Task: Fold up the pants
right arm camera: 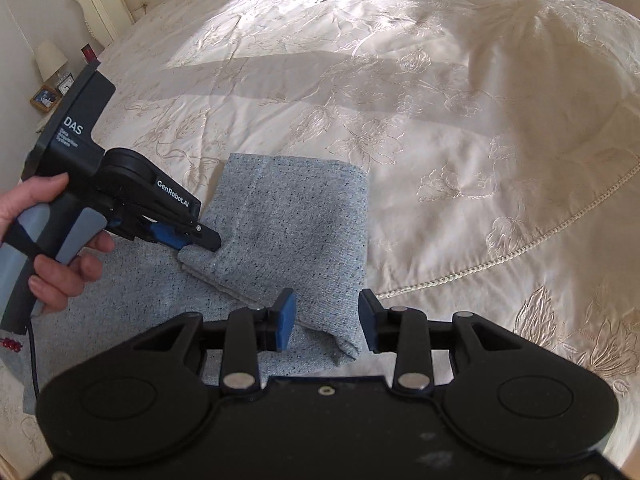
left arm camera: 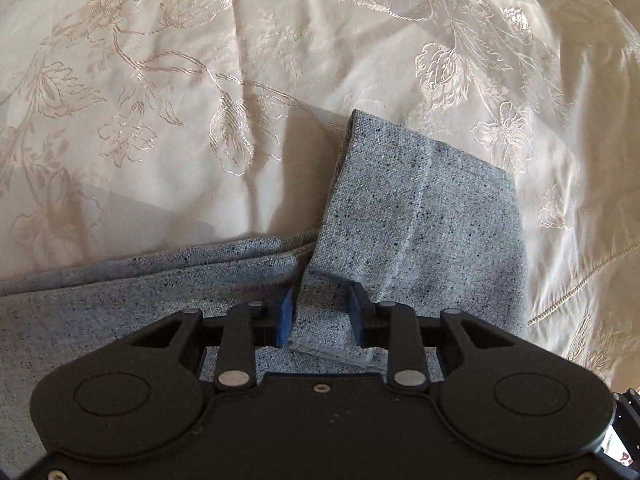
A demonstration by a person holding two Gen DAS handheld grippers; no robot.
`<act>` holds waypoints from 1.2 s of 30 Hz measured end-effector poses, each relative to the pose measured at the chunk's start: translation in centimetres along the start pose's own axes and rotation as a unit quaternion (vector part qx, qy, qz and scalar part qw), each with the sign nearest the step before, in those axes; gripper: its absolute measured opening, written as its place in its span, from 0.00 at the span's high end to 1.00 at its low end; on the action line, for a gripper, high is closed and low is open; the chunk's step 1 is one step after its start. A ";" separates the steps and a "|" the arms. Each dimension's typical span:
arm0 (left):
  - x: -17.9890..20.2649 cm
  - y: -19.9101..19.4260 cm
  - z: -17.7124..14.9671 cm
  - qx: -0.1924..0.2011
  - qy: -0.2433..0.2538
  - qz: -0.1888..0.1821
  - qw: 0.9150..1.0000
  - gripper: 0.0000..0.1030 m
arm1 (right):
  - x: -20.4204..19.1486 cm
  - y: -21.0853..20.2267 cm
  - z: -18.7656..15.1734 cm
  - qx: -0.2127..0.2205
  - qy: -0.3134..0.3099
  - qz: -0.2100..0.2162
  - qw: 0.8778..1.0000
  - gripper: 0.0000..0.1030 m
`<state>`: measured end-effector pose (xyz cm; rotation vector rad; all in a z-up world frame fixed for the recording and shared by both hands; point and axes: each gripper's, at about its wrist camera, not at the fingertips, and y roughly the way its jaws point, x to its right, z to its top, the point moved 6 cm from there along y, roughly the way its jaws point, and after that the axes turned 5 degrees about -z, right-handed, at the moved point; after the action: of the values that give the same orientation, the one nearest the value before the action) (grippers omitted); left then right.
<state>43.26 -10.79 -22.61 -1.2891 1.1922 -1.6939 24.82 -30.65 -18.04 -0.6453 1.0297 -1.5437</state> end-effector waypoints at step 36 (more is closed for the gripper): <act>-4.0 -11.4 -9.7 0.082 -0.113 -0.022 0.990 0.82 | -1.9 -0.7 -0.6 -0.018 -0.004 0.046 0.999 0.64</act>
<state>35.04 -0.74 -14.05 -1.3717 0.8805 -1.5910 24.45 -28.61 -17.51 -0.6206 1.0690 -1.4431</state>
